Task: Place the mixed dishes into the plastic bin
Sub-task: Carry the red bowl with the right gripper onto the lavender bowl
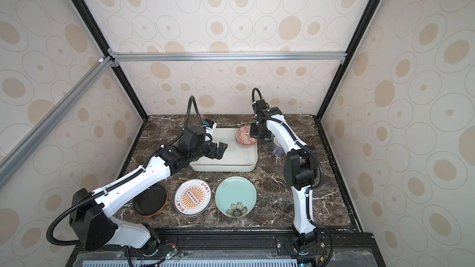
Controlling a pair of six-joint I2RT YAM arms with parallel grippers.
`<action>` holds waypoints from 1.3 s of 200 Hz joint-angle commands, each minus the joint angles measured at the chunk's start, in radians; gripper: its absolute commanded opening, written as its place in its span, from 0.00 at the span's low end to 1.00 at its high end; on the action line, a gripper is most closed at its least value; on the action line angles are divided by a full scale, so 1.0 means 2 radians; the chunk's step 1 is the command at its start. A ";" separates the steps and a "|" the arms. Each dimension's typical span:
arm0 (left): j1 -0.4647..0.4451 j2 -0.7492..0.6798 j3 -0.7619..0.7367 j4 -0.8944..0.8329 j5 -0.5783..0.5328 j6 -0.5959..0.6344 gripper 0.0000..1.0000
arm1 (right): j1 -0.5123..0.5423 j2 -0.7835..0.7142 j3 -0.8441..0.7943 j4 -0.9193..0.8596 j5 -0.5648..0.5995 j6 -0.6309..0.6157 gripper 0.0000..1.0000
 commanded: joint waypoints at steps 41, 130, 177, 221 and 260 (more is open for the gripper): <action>0.018 0.056 0.079 -0.030 0.023 0.016 0.99 | -0.012 0.087 0.123 -0.039 -0.049 -0.009 0.05; 0.021 0.057 0.064 -0.026 0.027 0.010 0.99 | -0.012 0.061 0.041 -0.008 -0.056 -0.008 0.29; 0.021 0.040 0.045 -0.025 0.021 0.002 0.99 | -0.012 0.037 0.039 -0.023 -0.034 -0.017 0.41; 0.021 0.016 0.021 -0.023 0.014 -0.004 0.99 | -0.012 -0.001 -0.001 -0.010 -0.028 -0.016 0.32; 0.021 -0.004 0.002 -0.021 0.008 -0.006 0.99 | -0.011 0.010 -0.013 -0.009 -0.034 -0.013 0.20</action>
